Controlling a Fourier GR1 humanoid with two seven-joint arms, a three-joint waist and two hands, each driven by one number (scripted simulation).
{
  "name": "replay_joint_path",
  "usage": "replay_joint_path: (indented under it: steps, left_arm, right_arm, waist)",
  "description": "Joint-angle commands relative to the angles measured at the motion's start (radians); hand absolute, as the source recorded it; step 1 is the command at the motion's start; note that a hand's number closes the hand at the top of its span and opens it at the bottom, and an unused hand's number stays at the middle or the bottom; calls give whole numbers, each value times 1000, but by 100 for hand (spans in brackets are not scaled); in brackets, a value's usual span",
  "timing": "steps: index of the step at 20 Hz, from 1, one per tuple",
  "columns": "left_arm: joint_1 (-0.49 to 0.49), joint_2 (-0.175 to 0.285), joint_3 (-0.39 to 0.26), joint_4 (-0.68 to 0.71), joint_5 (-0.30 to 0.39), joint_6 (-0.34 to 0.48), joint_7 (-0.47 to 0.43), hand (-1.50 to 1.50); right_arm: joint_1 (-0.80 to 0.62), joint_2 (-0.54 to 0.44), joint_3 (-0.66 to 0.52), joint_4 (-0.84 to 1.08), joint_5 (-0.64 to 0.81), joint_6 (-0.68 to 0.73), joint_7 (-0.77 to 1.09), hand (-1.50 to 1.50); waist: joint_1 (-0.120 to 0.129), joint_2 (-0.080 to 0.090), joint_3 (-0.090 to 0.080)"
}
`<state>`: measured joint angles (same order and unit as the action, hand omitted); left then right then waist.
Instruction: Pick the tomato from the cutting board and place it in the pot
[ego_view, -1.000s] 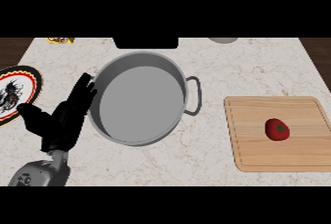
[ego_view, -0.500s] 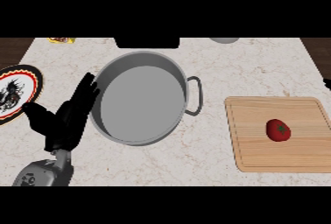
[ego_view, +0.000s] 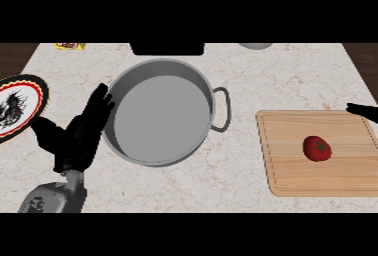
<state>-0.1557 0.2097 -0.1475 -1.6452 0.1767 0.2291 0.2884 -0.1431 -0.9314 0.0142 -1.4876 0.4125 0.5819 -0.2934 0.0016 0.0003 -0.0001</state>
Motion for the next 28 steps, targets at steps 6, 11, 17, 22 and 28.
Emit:
replay_joint_path:
  steps: [6,11,17,22,28]
  left_arm:
    - [52,17,52,-79,6,-64,54,0]
    - [-35,-26,57,-6,-43,-55,43,0]
    - [36,-28,71,-111,-34,-76,88,0]
    - [81,-75,26,-104,-96,-50,30,0]
    - [82,-48,115,-30,-21,-151,-30,0]
  right_arm:
    - [2,162,-16,33,115,-43,14,-150]
    - [-16,201,-64,-68,102,47,99,-150]
    - [-21,236,-97,-42,159,65,137,-150]
    - [65,281,-32,-73,279,1,170,-150]
    - [-71,361,20,123,390,-76,120,-150]
  waist:
    - [2,-1,0]
    - [-2,0,0]
    - [2,-1,0]
    - [-1,-2,0]
    - [6,1,0]
